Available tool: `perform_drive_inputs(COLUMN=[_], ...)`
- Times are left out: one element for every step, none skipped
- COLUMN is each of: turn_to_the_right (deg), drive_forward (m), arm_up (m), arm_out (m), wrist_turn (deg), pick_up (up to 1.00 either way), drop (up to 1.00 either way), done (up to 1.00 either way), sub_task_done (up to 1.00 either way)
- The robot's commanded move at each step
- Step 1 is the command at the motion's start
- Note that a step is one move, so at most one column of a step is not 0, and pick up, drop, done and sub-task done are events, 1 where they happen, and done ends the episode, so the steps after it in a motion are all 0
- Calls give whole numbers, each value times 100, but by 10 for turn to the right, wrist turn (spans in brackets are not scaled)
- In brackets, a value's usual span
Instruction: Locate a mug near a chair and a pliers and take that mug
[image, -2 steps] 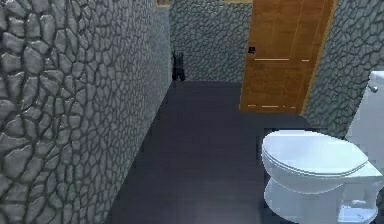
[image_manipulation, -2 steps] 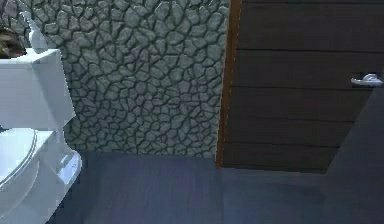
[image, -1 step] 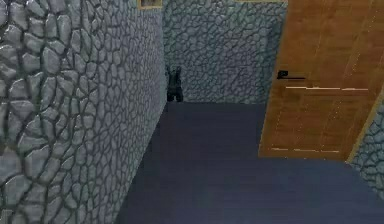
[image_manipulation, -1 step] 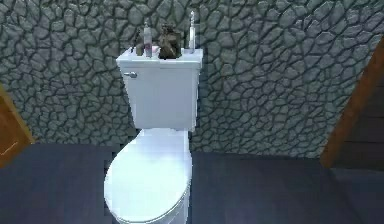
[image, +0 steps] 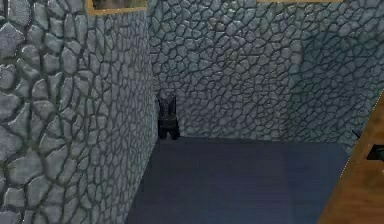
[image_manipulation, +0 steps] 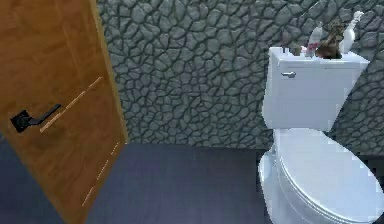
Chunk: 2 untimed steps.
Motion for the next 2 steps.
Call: perform_drive_inputs(turn_to_the_right=[0,390], drive_forward=[55,0], arm_up=[0,0], arm_out=[0,0], wrist_turn=[0,0], pick_up=[0,0], drop=[0,0], done=[0,0], sub_task_done=[0,0])
